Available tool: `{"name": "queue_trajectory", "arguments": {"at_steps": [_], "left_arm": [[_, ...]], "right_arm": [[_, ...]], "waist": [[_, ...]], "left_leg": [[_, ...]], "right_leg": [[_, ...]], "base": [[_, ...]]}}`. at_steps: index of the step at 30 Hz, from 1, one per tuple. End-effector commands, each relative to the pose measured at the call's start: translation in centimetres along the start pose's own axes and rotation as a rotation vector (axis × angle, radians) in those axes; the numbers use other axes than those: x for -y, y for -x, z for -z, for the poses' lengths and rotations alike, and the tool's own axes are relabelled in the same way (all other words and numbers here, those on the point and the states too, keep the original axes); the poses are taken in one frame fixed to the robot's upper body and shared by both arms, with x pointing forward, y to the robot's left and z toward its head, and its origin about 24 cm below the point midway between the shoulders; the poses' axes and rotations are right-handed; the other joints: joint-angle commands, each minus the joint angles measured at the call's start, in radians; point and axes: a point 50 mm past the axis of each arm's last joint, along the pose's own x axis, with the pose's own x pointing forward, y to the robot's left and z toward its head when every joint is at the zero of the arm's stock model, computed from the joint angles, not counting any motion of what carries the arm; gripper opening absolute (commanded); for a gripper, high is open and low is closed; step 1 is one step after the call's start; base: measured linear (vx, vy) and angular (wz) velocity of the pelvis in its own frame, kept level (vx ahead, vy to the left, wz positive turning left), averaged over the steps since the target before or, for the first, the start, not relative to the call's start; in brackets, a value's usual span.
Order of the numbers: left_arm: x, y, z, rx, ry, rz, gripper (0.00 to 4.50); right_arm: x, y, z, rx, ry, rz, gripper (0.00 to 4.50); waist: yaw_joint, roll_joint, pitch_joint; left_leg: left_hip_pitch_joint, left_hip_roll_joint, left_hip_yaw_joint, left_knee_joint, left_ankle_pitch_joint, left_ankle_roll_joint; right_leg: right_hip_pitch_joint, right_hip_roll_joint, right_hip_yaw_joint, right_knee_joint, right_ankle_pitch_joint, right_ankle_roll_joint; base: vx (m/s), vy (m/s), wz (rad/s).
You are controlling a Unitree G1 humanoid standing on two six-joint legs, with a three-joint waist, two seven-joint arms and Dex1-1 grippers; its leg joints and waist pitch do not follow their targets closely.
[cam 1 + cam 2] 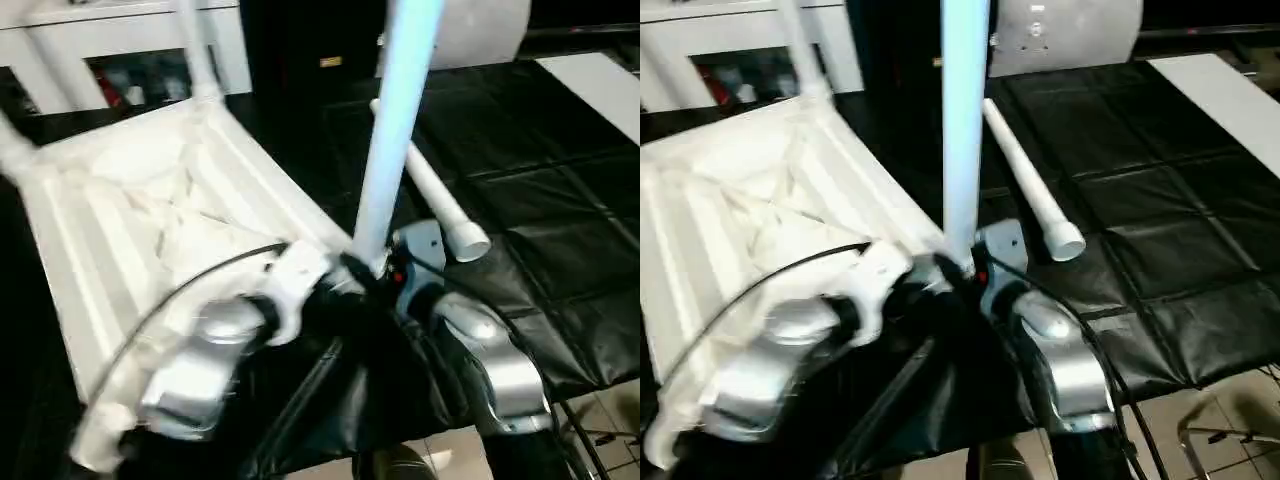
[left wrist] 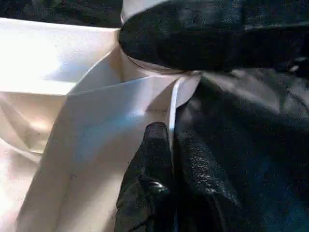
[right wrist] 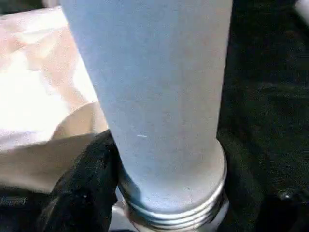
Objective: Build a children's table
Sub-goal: Rotate leg to tighten
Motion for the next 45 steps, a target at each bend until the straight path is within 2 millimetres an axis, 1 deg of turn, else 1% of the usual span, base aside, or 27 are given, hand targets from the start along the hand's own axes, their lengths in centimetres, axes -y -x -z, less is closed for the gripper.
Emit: {"name": "queue_trajectory", "arguments": {"at_steps": [1,4,5,6,9,10,11,12,14,15,17,18,20,21,22,23,26,27,30,32,35,37,38,39,43,44,45], "left_arm": [[1.2,-1.2,-1.4,0.061,0.014,-0.003,0.00],[1.3,-1.1,-1.4,0.054,-0.016,0.034,0.00],[1.2,-0.8,-1.1,0.040,-0.029,0.052,0.00],[1.1,-0.7,-1.0,0.034,-0.034,0.059,0.00],[0.8,-0.3,-0.6,0.022,-0.047,0.077,0.00],[0.4,0.1,-0.2,0.010,-0.066,0.095,0.00],[0.0,0.5,0.1,-0.001,-0.086,0.114,0.00],[0.0,0.5,0.1,-0.001,-0.086,0.114,0.00],[-1.0,1.2,0.9,-0.021,-0.130,0.153,0.00],[-1.2,1.5,1.1,-0.020,-0.156,0.183,0.00],[-1.8,2.0,1.5,-0.029,-0.208,0.247,0.00],[-1.9,2.1,1.6,-0.032,-0.222,0.263,0.00],[-2.4,2.5,1.8,-0.040,-0.272,0.345,0.00],[-2.6,2.8,1.9,-0.045,-0.301,0.401,0.00],[-2.7,2.9,1.9,-0.046,-0.306,0.410,0.00],[-2.9,3.2,1.9,-0.046,-0.303,0.468,0.00],[-3.1,3.3,1.8,-0.044,-0.300,0.514,0.00],[-3.2,3.5,1.9,-0.051,-0.309,0.553,0.00],[-3.6,3.7,2.1,-0.068,-0.335,0.617,0.00],[-3.9,3.7,2.2,-0.074,-0.345,0.637,0.00],[-4.4,3.7,2.1,-0.085,-0.366,0.650,0.00],[-4.5,3.6,2.1,-0.086,-0.368,0.654,0.00],[-4.6,3.6,2.1,-0.088,-0.375,0.658,0.00],[-4.7,3.6,2.1,-0.088,-0.377,0.661,0.00],[-4.8,3.5,2.1,-0.082,-0.382,0.674,0.00],[-4.8,3.5,2.1,-0.082,-0.383,0.676,0.00],[-4.8,3.4,2.1,-0.081,-0.384,0.677,0.00]], "right_arm": [[-4.4,-0.9,1.9,-0.088,-0.086,-0.191,3.42],[-3.9,-0.7,1.7,-0.074,-0.049,-0.171,3.50],[-3.6,-0.5,1.6,-0.064,-0.031,-0.156,3.75],[-3.4,-0.5,1.5,-0.057,-0.017,-0.150,3.75],[-2.5,-0.1,1.4,-0.040,0.022,-0.135,3.96],[-1.6,0.2,1.1,-0.014,0.031,-0.118,4.06],[-0.7,0.7,0.7,0.014,0.050,-0.131,4.30],[-0.7,0.7,0.7,0.014,0.050,-0.131,4.30],[0.6,2.0,0.0,0.057,0.129,-0.212,4.42],[1.0,2.4,-0.2,0.066,0.153,-0.245,4.47],[1.8,3.5,-0.6,0.070,0.182,-0.342,4.47],[1.9,3.7,-0.6,0.068,0.184,-0.369,4.47],[2.3,4.5,-0.9,0.035,0.235,-0.499,4.47],[2.5,4.8,-1.0,0.017,0.255,-0.550,4.47],[2.5,4.8,-1.0,0.015,0.258,-0.558,4.47],[2.8,4.8,-1.2,-0.010,0.273,-0.610,4.47],[3.0,4.7,-1.4,-0.028,0.293,-0.656,4.47],[3.1,4.5,-1.4,-0.042,0.312,-0.683,4.47],[3.4,4.1,-1.4,-0.074,0.351,-0.746,4.47],[3.5,3.9,-1.4,-0.087,0.367,-0.772,4.47],[3.4,3.1,-1.3,-0.111,0.382,-0.818,4.11],[3.4,2.9,-1.2,-0.118,0.387,-0.829,4.08],[3.3,2.6,-1.1,-0.121,0.388,-0.841,3.82],[3.2,2.4,-1.1,-0.121,0.386,-0.853,3.82],[3.1,2.1,-1.0,-0.122,0.376,-0.884,3.52],[3.1,2.0,-0.9,-0.126,0.372,-0.892,3.27],[3.1,2.0,-0.9,-0.128,0.371,-0.896,3.27]], "waist": [[0.004,-0.015,-0.033],[0.007,-0.011,-0.043],[0.009,-0.009,-0.045],[0.010,-0.009,-0.046],[0.010,-0.009,-0.044],[0.011,-0.009,-0.043],[0.012,-0.012,-0.048],[0.013,-0.011,-0.049],[0.014,-0.008,-0.053],[0.014,-0.009,-0.057],[0.018,-0.009,-0.057],[0.021,-0.010,-0.057],[0.028,-0.007,-0.055],[0.033,-0.005,-0.055],[0.034,-0.007,-0.053],[0.036,-0.007,-0.054],[0.041,-0.006,-0.058],[0.044,-0.009,-0.061],[0.052,-0.009,-0.058],[0.055,-0.010,-0.062],[0.055,-0.014,-0.062],[0.057,-0.012,-0.064],[0.056,-0.011,-0.065],[0.055,-0.011,-0.067],[0.057,-0.014,-0.066],[0.058,-0.013,-0.065],[0.058,-0.014,-0.065]], "left_leg": [[-0.010,0.041,-0.026,-0.078,-0.220,0.065],[-0.012,0.046,-0.022,-0.075,-0.154,0.083],[-0.013,0.047,-0.020,-0.074,-0.124,0.092],[-0.013,0.047,-0.018,-0.073,-0.114,0.098],[-0.014,0.045,-0.015,-0.072,-0.122,0.103],[-0.015,0.046,-0.016,-0.073,-0.128,0.103],[-0.014,0.044,-0.016,-0.071,-0.120,0.103],[-0.015,0.045,-0.017,-0.071,-0.112,0.106],[-0.015,0.048,-0.016,-0.068,-0.087,0.117],[-0.014,0.049,-0.015,-0.065,-0.062,0.130],[-0.013,0.048,-0.015,-0.063,-0.046,0.156],[-0.012,0.048,-0.014,-0.062,-0.046,0.174],[-0.008,0.050,-0.013,-0.062,-0.059,0.184],[-0.003,0.055,-0.011,-0.064,-0.064,0.177],[-0.005,0.052,-0.012,-0.064,-0.076,0.177],[-0.003,0.055,-0.012,-0.066,-0.083,0.163],[0.002,0.056,-0.011,-0.063,-0.067,0.152],[0.001,0.057,-0.010,-0.062,-0.055,0.152],[-0.001,0.052,-0.007,-0.060,-0.056,0.154],[0.000,0.051,-0.008,-0.059,-0.051,0.151],[-0.003,0.053,-0.009,-0.058,-0.037,0.151],[0.000,0.056,-0.009,-0.057,-0.030,0.152],[0.000,0.055,-0.009,-0.056,-0.022,0.156],[-0.001,0.055,-0.009,-0.055,-0.016,0.158],[-0.002,0.055,-0.007,-0.054,-0.017,0.162],[-0.002,0.056,-0.008,-0.055,-0.018,0.163],[-0.003,0.056,-0.008,-0.055,-0.021,0.161]], "right_leg": [[0.036,-0.075,0.050,-0.096,-0.556,-0.063],[0.043,-0.074,0.053,-0.079,-0.383,-0.111],[0.047,-0.075,0.054,-0.073,-0.319,-0.138],[0.049,-0.076,0.055,-0.071,-0.294,-0.158],[0.052,-0.078,0.054,-0.072,-0.304,-0.172],[0.052,-0.079,0.054,-0.074,-0.318,-0.169],[0.056,-0.079,0.053,-0.072,-0.328,-0.164],[0.058,-0.080,0.053,-0.071,-0.317,-0.165],[0.059,-0.078,0.052,-0.065,-0.262,-0.178],[0.060,-0.076,0.052,-0.057,-0.205,-0.196],[0.062,-0.074,0.051,-0.055,-0.167,-0.214],[0.062,-0.075,0.051,-0.055,-0.164,-0.216],[0.059,-0.075,0.050,-0.058,-0.196,-0.220],[0.055,-0.078,0.052,-0.057,-0.210,-0.226],[0.055,-0.076,0.050,-0.061,-0.231,-0.224],[0.057,-0.079,0.052,-0.058,-0.249,-0.224],[0.055,-0.078,0.054,-0.051,-0.214,-0.246],[0.057,-0.080,0.056,-0.047,-0.191,-0.256],[0.056,-0.080,0.057,-0.047,-0.201,-0.259],[0.059,-0.081,0.056,-0.044,-0.207,-0.257],[0.061,-0.081,0.055,-0.041,-0.194,-0.261],[0.060,-0.082,0.056,-0.038,-0.179,-0.266],[0.059,-0.080,0.054,-0.037,-0.167,-0.274],[0.060,-0.081,0.054,-0.034,-0.151,-0.280],[0.061,-0.081,0.055,-0.034,-0.148,-0.282],[0.062,-0.081,0.054,-0.033,-0.151,-0.283],[0.062,-0.081,0.054,-0.034,-0.158,-0.281]], "base": [[0.000,0.000,0.00],[0.000,0.000,0.00],[0.000,0.000,0.00],[0.000,0.000,0.00],[0.000,0.000,0.00],[0.000,0.000,0.00],[0.000,0.000,0.00],[0.000,0.000,0.00],[0.000,0.000,0.00],[0.000,0.000,0.00],[0.000,0.000,0.00],[0.000,0.000,0.00],[0.000,0.000,0.00],[0.000,0.000,0.00],[0.000,0.000,0.00],[0.000,0.000,0.00],[0.000,0.000,0.00],[0.000,0.000,0.00],[0.000,0.000,0.00],[0.000,0.000,0.00],[0.000,0.000,0.00],[0.000,0.000,0.00],[0.000,0.000,0.00],[0.000,0.000,0.00],[0.000,0.000,0.00],[0.000,0.000,0.00],[0.000,0.000,0.00]]}}
